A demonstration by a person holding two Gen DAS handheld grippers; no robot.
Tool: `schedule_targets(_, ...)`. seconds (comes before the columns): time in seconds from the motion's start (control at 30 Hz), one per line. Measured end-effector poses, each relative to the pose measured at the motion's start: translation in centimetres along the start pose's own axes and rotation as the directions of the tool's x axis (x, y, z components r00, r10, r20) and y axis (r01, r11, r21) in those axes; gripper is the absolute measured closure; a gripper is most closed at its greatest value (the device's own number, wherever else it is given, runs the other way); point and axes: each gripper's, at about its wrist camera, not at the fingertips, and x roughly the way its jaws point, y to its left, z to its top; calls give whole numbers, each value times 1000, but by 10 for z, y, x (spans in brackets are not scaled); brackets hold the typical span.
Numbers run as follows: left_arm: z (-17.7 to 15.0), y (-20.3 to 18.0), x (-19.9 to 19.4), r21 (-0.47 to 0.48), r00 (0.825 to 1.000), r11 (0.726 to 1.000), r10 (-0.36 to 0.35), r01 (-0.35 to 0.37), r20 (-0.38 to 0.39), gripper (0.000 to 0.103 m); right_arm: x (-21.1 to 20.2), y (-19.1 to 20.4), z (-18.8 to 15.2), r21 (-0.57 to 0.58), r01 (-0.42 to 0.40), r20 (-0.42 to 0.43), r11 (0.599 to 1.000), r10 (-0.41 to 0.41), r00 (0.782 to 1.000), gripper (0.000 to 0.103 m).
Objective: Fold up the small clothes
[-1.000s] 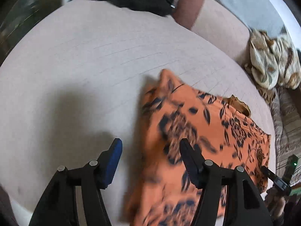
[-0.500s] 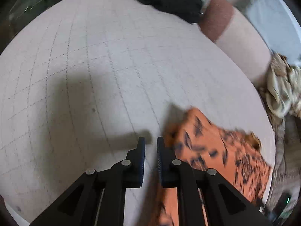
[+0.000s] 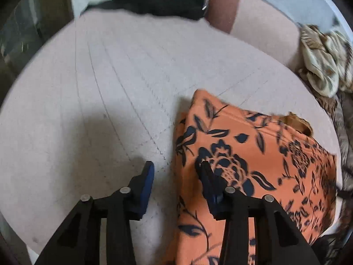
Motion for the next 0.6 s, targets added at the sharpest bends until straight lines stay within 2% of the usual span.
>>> schedule_targets(0.07, -7, -6, -12, 20, 1000, 1000, 5, -5, 14, 54, -3, 17, 0, -92, -42, 11, 995, 43, 999, 4)
schedule_targets(0.1, -12, -10, -16, 25, 1000, 1000, -4, 3, 12, 54, 4, 18, 2, -122, -13, 5, 993, 13, 1000, 4)
schedule_targets(0.17, -20, -22, -23, 42, 1000, 999, -12, 12, 15, 53, 31, -7, 9, -69, 118, -59, 991, -122, 991, 4)
schedule_targets(0.2, -27, -37, -31, 54, 1000, 999, -10, 9, 16, 52, 34, -20, 12, 8, 81, -56, 997, -81, 995, 4)
schedule_targets(0.23, -34, -43, -37, 67, 1000, 998, -9, 8, 18, 51, 23, -18, 12, 56, 54, -10, 997, -54, 999, 4)
schedule_targets(0.27, -37, -45, -40, 75, 1000, 997, -10, 8, 25, 47, 15, -12, 12, 63, 48, 0, 997, -48, 999, 4)
schedule_targets(0.3, -43, -51, -44, 85, 999, 996, -9, 5, 41, 39, 6, -1, 9, 34, 39, 13, 999, -39, 999, 4)
schedule_targets(0.37, -51, -60, -50, 97, 998, 995, 8, -15, 66, 35, -9, 17, -4, -38, 24, 41, 999, -23, 999, 4)
schedule_targets(0.47, -70, -75, -61, 126, 998, 992, 6, -15, 67, 35, -19, 26, -36, -50, -37, 8, 998, 38, 999, 4)
schedule_targets(0.5, -64, -69, -63, 127, 998, 992, 1, -9, 62, 35, -19, 23, -48, -46, -38, -10, 998, 37, 999, 4)
schedule_targets(0.6, -77, -79, -71, 141, 998, 990, -9, 1, 57, 35, -7, -6, -66, -22, 1, -46, 1000, -2, 999, 4)
